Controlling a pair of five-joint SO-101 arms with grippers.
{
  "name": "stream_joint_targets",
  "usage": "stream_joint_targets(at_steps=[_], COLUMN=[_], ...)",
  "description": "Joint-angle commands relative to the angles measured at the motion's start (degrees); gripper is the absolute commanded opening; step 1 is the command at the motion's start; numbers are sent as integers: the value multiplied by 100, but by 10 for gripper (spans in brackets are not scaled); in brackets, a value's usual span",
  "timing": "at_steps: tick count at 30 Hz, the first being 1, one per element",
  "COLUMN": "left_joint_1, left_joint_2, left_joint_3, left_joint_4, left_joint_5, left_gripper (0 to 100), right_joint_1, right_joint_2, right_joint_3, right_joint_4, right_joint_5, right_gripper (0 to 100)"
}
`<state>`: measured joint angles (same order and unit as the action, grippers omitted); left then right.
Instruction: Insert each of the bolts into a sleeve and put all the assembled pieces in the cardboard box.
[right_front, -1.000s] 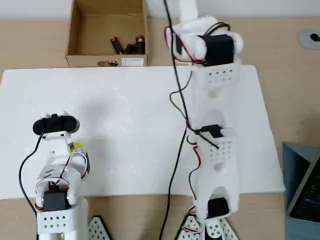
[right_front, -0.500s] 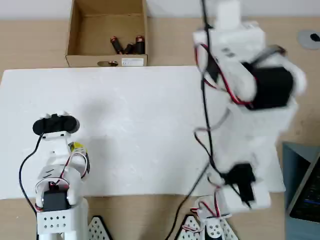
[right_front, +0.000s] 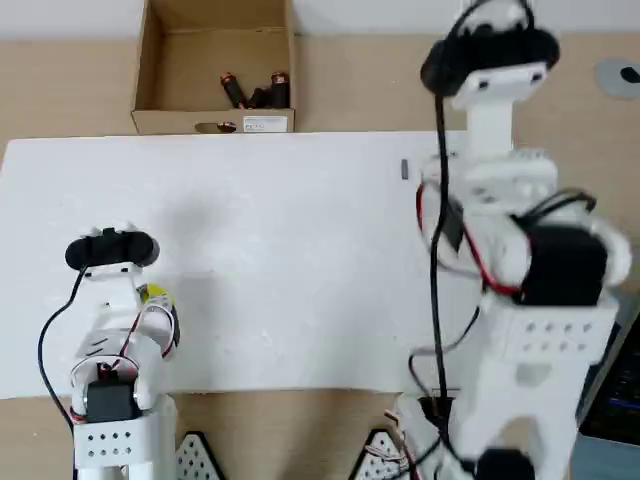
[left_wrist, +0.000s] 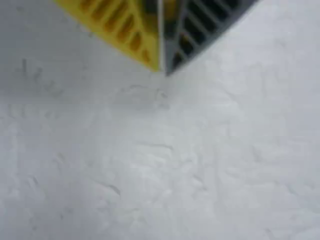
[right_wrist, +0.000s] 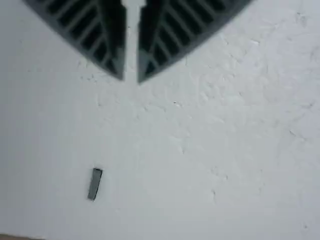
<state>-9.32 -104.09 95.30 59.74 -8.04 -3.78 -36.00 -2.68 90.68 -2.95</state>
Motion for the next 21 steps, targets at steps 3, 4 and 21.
stream_joint_targets(at_steps=[3, 4, 21], left_joint_1=[-18, -18, -18], left_joint_2=[-48, -48, -48], left_joint_3=[-26, -26, -26], left_joint_4=[-88, -88, -88], left_joint_5=[-35, -35, -35], left_gripper=[5, 5, 5], right_joint_1=[92, 92, 119], right_joint_2=[-1349, -1552, -5024], right_joint_3=[2484, 2949, 8444], right_joint_4=[-1134, -1327, -3191], right_joint_5=[-53, -53, -18], right_gripper=[9, 9, 9])
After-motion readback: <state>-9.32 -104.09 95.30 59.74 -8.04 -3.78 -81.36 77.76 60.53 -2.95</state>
